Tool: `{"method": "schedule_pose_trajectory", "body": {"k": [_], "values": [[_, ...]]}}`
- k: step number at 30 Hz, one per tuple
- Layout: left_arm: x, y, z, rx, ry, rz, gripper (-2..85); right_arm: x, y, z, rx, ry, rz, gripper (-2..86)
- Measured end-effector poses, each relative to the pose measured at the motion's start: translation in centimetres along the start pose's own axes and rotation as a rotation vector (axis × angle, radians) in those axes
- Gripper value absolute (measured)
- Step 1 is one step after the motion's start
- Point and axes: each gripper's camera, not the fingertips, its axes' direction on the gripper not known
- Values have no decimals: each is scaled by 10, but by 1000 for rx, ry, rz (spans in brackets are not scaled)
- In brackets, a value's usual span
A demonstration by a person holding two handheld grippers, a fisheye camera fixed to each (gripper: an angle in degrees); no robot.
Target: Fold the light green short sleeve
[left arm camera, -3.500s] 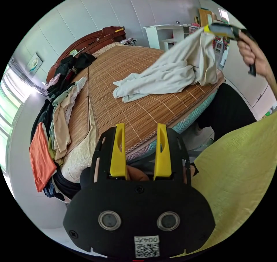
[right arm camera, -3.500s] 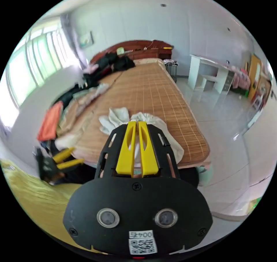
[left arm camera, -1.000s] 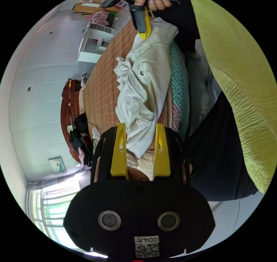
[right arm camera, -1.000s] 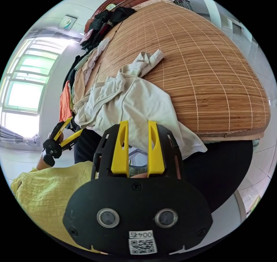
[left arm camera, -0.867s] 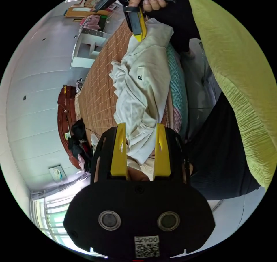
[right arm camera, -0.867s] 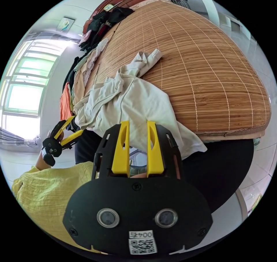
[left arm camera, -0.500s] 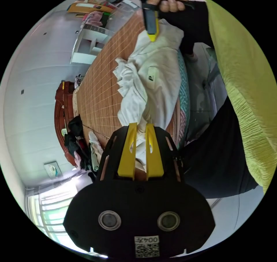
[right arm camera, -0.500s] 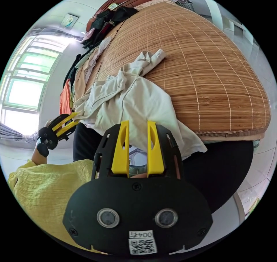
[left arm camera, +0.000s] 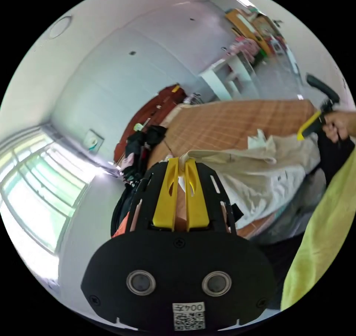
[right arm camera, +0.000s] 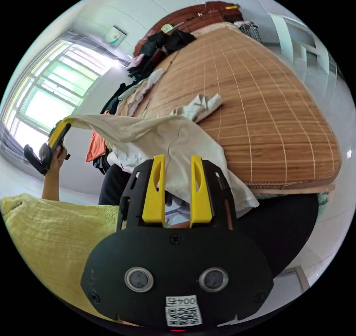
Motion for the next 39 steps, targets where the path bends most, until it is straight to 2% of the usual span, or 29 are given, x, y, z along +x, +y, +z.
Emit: {"method": "schedule_pose_trajectory", "body": {"k": [2,5,11,13,14,16,19,25,28,32,35,36,38,39], "values": [[-18,7,-39,61,-50,-134,12,-10,-1,-10,29,28,-67,129],[-28,20,-81,141,-94,-228,11,-30,-4,-22,56,80,-184,148],[-25,55,-135,213,-73,-292,11,-58,-21,-27,11,79,-384,165],[-20,66,-143,205,-76,-280,11,-67,-31,-18,-70,50,-445,164],[-16,73,-148,198,-77,-275,10,-69,-35,-15,-106,47,-451,163],[-13,84,-157,197,-63,-278,10,-76,-52,8,-313,56,-439,123],[-11,101,-171,204,-38,-300,8,-73,-68,32,-419,154,-395,68],[-7,131,-197,216,-10,-315,6,-56,-73,69,-537,375,-389,50],[-4,144,-208,217,-4,-319,5,-48,-64,70,-491,460,-441,6],[0,161,-224,219,5,-328,4,-35,-53,63,-465,473,-526,0],[4,172,-236,222,10,-327,4,-23,-53,59,-522,583,-520,16],[4,174,-239,224,12,-326,4,-18,-54,55,-519,568,-518,43],[7,181,-248,228,13,-322,4,-12,-56,40,-446,391,-513,111],[8,185,-253,228,11,-322,4,-4,-59,31,-413,211,-508,163]]}}
